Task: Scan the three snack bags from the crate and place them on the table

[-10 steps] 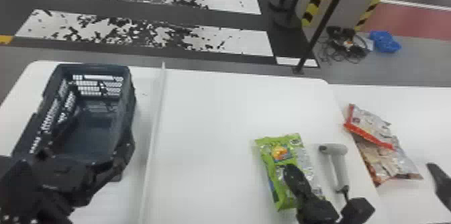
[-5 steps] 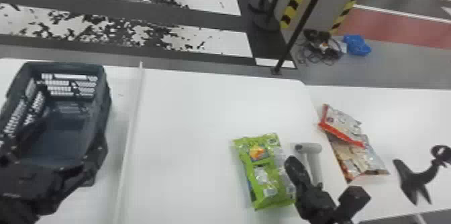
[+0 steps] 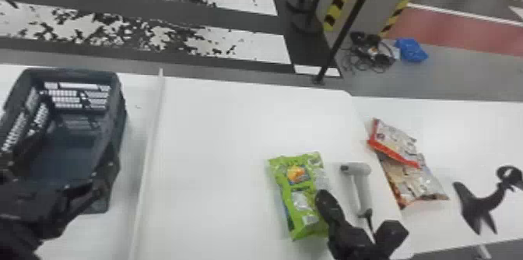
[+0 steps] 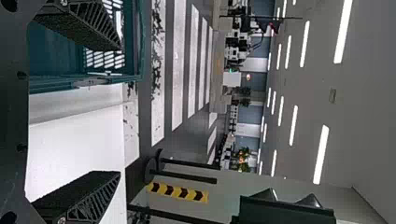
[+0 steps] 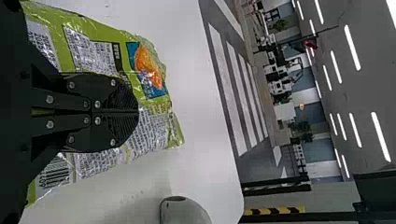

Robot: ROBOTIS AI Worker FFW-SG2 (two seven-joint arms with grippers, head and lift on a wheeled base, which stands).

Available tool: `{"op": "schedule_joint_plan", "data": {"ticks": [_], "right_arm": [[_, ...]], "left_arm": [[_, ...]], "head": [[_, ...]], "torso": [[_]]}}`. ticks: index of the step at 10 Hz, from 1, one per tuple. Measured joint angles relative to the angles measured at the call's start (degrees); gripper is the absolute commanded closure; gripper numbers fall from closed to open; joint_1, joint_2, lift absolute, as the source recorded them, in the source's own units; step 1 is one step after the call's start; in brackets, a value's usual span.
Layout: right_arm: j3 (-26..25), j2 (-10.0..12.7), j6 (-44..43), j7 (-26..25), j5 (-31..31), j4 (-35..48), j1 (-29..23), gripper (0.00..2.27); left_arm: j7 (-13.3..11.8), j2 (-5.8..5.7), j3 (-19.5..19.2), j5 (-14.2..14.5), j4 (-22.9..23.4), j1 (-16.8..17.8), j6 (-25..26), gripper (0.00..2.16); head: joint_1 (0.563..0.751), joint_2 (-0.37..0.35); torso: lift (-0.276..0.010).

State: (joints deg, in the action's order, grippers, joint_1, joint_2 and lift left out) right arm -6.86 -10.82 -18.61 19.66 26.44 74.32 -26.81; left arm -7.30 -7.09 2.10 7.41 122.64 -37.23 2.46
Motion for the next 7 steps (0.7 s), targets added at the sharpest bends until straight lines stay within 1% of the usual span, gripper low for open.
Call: {"op": "schedule_joint_plan", "data": {"ticks": [3,5,7], "right_arm": [[0.94,0.75,0.02,-0.16,-0.52,-0.63,0.01,2.16],[1.46,0.89,0.07,-0.35,-0.5,-0.65,-0.11,2.16],[1.44,1.05,0.14,-0.33,0.92,1.28,-1.87,2.12]], "left_arm": [[-0.71,-0.38,-0.97,1.55,-0.73,0.71,-0.03,0.04],[-0.7,-0.38,-1.28,1.79,-1.12,0.98,-0.04,0.04],[-0.7,-0.35,-1.31,1.81,-1.41,1.13,-0.04,0.04]], "head": [[0.695,-0.209],[0.695,-0.197],[0.695,-0.195]], "torso": [[-0.037],[-0.037],[-0.037]]}}
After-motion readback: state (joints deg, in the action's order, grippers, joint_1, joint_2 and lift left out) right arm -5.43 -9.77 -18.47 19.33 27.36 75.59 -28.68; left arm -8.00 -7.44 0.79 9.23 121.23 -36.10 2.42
